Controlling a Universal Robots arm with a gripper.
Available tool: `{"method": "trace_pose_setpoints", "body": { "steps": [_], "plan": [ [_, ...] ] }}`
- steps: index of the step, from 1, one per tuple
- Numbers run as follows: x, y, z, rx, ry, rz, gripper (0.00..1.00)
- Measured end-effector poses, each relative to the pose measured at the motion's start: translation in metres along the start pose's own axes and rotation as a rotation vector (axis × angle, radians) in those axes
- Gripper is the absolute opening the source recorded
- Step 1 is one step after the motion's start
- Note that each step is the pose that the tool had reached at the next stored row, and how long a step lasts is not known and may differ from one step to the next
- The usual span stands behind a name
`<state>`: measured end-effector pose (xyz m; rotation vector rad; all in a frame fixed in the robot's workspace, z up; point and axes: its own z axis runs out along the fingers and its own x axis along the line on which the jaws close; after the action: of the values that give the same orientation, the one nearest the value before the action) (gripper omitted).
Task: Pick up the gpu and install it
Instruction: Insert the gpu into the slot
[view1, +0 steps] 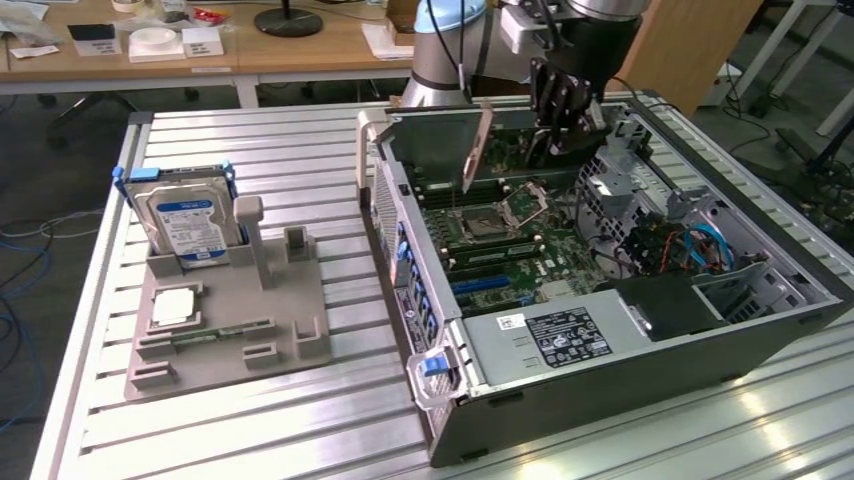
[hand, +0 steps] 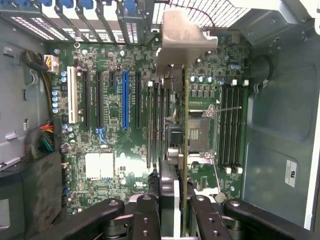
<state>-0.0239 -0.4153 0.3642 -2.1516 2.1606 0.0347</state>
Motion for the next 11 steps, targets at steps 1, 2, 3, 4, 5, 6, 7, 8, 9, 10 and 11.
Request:
{"method": "trace_pose_setpoints", "body": {
  "steps": [1, 2, 3, 4, 5, 6, 7, 8, 9, 10, 11],
  "plan": [
    [0.000, 0.0000, 0.0014, -0.0009, 0.0000, 0.000, 0.28],
    [0.000, -0.0010, 0.0034, -0.0020, 0.0000, 0.000, 0.28],
    [0.000, -0.0013, 0.0048, -0.0038, 0.0001, 0.000, 0.28],
    [0.000, -0.0012, 0.0063, -0.0052, 0.0004, 0.001, 0.28],
    [0.001, -0.0011, 0.0077, -0.0060, 0.0003, 0.001, 0.28],
    [0.001, -0.0007, 0.0083, -0.0065, 0.0005, 0.001, 0.28],
    [0.001, -0.0006, 0.0095, -0.0068, 0.0005, 0.001, 0.28],
    [0.001, -0.0005, 0.0110, -0.0068, 0.0005, 0.001, 0.28],
    [0.001, -0.0002, 0.0125, -0.0069, 0.0005, 0.001, 0.28],
    [0.001, 0.0001, 0.0141, -0.0069, 0.0005, 0.001, 0.28],
    [0.001, 0.0005, 0.0155, -0.0069, 0.0005, 0.001, 0.28]
  ]
}}
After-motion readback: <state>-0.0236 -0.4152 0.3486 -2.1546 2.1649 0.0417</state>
